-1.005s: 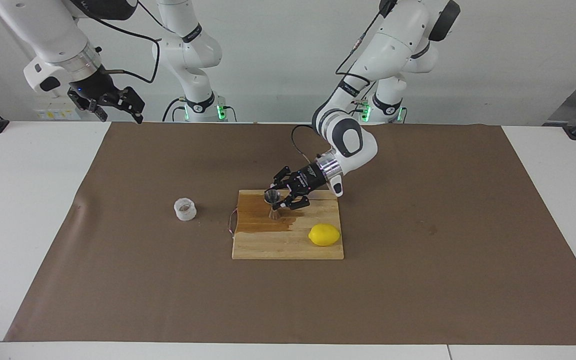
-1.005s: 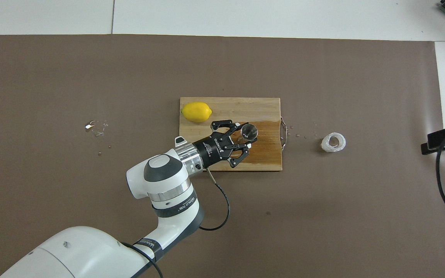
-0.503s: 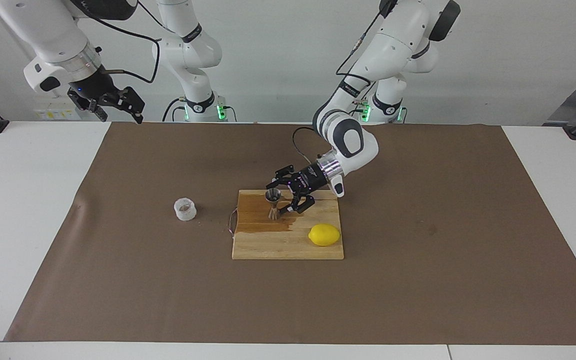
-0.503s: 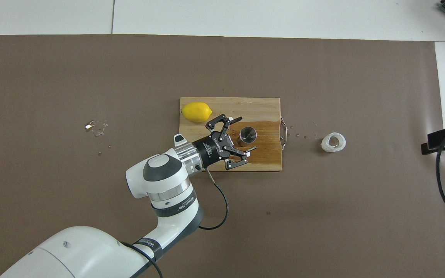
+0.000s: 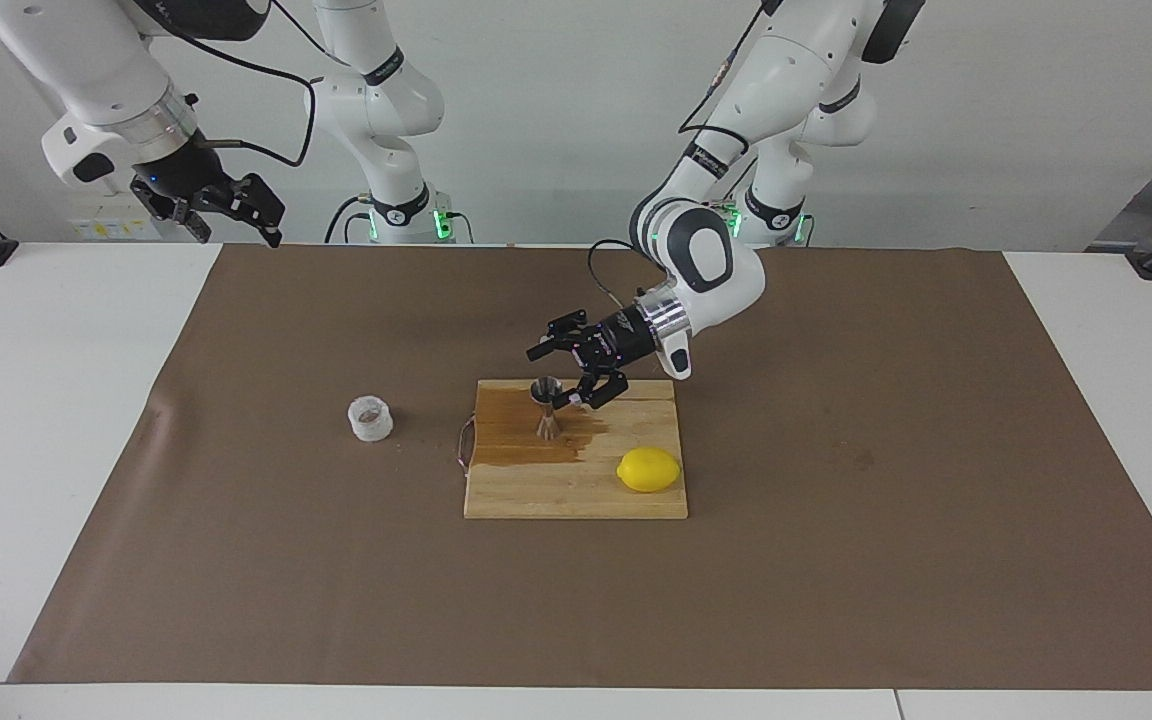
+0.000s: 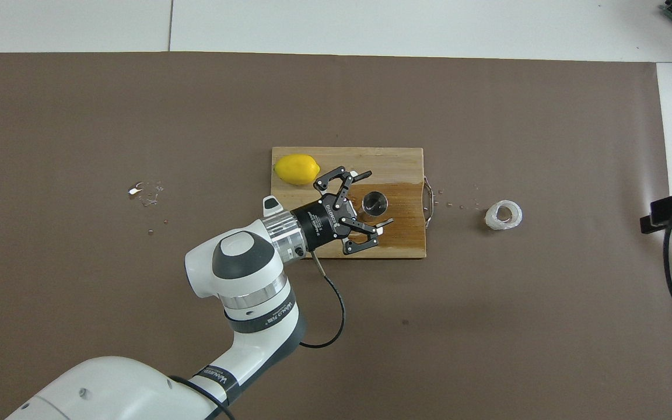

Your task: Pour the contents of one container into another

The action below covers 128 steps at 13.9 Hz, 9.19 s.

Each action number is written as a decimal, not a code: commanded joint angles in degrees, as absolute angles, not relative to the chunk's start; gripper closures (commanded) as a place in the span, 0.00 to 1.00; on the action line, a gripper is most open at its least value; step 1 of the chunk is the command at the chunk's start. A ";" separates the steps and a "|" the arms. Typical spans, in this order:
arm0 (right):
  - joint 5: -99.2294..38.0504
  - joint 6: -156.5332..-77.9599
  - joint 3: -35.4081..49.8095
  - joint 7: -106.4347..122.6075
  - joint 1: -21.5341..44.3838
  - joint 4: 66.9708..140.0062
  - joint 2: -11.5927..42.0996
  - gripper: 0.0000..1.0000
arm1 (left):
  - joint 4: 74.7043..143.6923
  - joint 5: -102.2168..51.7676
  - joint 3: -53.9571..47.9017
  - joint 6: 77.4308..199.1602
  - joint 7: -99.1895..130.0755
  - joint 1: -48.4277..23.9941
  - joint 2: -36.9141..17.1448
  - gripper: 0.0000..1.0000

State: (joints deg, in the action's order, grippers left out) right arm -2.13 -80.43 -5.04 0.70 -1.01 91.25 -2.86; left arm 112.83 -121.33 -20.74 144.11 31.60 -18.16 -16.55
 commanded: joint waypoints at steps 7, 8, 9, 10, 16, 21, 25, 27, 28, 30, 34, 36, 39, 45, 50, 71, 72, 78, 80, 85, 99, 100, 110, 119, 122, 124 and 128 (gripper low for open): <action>-3.68 -101.57 -5.19 45.39 -4.21 107.30 -8.26 0.00 | 117.15 -100.05 -20.30 143.35 33.84 -13.80 -10.11 0.00; -5.17 -103.60 -5.19 49.27 -5.18 108.62 -8.26 0.00 | 117.25 -97.15 -20.30 143.26 33.66 -13.19 -10.02 0.00; -8.14 -105.54 -5.19 53.05 -6.75 110.29 -8.00 0.00 | 117.16 -93.99 -20.22 142.39 33.84 -13.01 -9.93 0.00; -11.83 -107.12 -5.19 58.74 -8.33 111.69 -7.04 0.00 | 117.16 -91.87 -20.13 141.25 33.84 -12.66 -9.67 0.00; -31.97 -111.43 -5.19 96.01 -12.92 113.11 4.73 0.00 | 116.72 -68.85 -20.04 129.47 37.61 -7.39 -8.53 0.00; -41.30 -112.59 -5.10 113.36 -11.96 113.91 10.98 0.00 | 114.87 -49.07 -19.95 123.14 37.71 -6.42 -8.00 0.00; -48.49 -111.27 -4.75 123.72 -12.13 114.26 17.29 0.00 | 111.02 -28.02 -19.77 118.14 37.71 -6.32 -7.12 0.00; -51.06 -111.09 -4.75 128.30 -12.04 114.26 20.03 0.00 | 107.42 -17.97 -19.95 114.37 37.62 -7.20 -7.47 0.00; -51.06 -110.92 -4.75 129.28 -12.04 114.26 20.65 0.00 | 106.79 -15.49 -20.04 113.04 37.62 -7.21 -7.47 0.00; -51.94 -109.52 -4.66 131.21 -11.87 114.78 21.79 0.00 | 106.44 -12.41 -19.78 110.67 37.18 -7.12 -7.03 0.00; -54.05 -109.68 -4.48 132.63 -10.11 116.37 22.15 0.00 | 105.56 -2.11 -19.95 104.16 36.65 -6.68 -2.65 0.00; -57.20 -110.91 -4.57 133.94 -7.92 116.80 22.24 0.00 | 105.56 -0.19 -19.78 102.40 31.94 -5.63 -0.10 0.00; -57.48 -113.63 -4.57 135.43 -7.29 118.03 22.24 0.00 | 105.56 1.23 -19.16 98.28 25.08 -3.62 3.94 0.00; -57.39 -115.14 -4.66 137.20 -7.38 119.71 22.06 0.00 | 105.38 1.23 -10.65 95.54 7.42 -0.53 7.64 0.00; -57.48 -115.14 -4.57 138.25 -7.82 118.92 22.06 0.84 | 103.98 1.05 -3.61 95.54 -2.62 0.53 7.29 0.00; -12.68 -130.52 -4.04 61.90 23.63 110.92 9.93 0.84 | 92.80 -0.88 -3.34 89.21 -2.72 0.53 1.14 0.00; -9.87 -130.17 -4.04 59.53 24.16 110.92 9.50 0.84 | 93.07 -0.88 -3.34 89.21 -2.29 0.53 1.23 0.00; 2.79 -127.89 -3.87 53.27 27.06 110.92 8.26 0.83 | 93.52 -0.88 -3.52 88.42 -2.20 0.26 2.11 0.00; 6.49 -127.27 -3.87 51.08 28.39 110.92 7.91 0.83 | 93.43 -1.57 -3.52 89.20 -2.28 0.53 2.11 0.00; 13.61 -126.83 -3.87 47.21 29.88 110.92 7.56 0.83 | 92.72 -4.83 -3.52 88.77 -2.72 0.26 2.11 0.00; 16.52 -127.09 -3.60 44.56 31.73 111.27 7.73 0.83 | 93.34 -1.32 -3.87 87.10 -2.29 0.44 2.90 0.00; 16.61 -127.09 -3.60 44.65 31.73 111.36 7.73 0.83 | 93.34 -1.32 -3.87 87.10 -2.29 0.44 2.90 0.00; 16.52 -127.53 -3.34 44.56 31.38 111.80 7.65 0.83 | 93.34 -1.32 -3.87 87.10 -2.29 0.44 2.90 0.00; 11.71 -127.97 -3.34 48.32 30.76 111.71 7.56 0.83 | 93.34 -1.32 -3.87 87.10 -2.29 0.44 2.90 0.00; 5.38 -129.45 -3.43 55.17 29.19 111.62 7.47 0.83 | 93.34 -1.32 -3.87 87.10 -2.29 0.44 2.90 0.00; 1.69 -130.43 -3.43 58.70 28.13 111.62 7.56 0.83 | 93.34 -1.32 -3.87 87.10 -2.29 0.44 2.90 0.00; -6.30 -130.52 -3.43 66.51 25.58 111.27 6.95 0.84 | 93.34 -1.32 -3.87 87.10 -2.29 0.44 2.90 0.00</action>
State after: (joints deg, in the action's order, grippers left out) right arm -2.05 -130.10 -3.98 61.99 27.41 110.83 8.43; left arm 93.27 -2.34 -3.85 87.96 -2.21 0.38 2.21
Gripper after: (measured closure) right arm 0.498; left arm 0.000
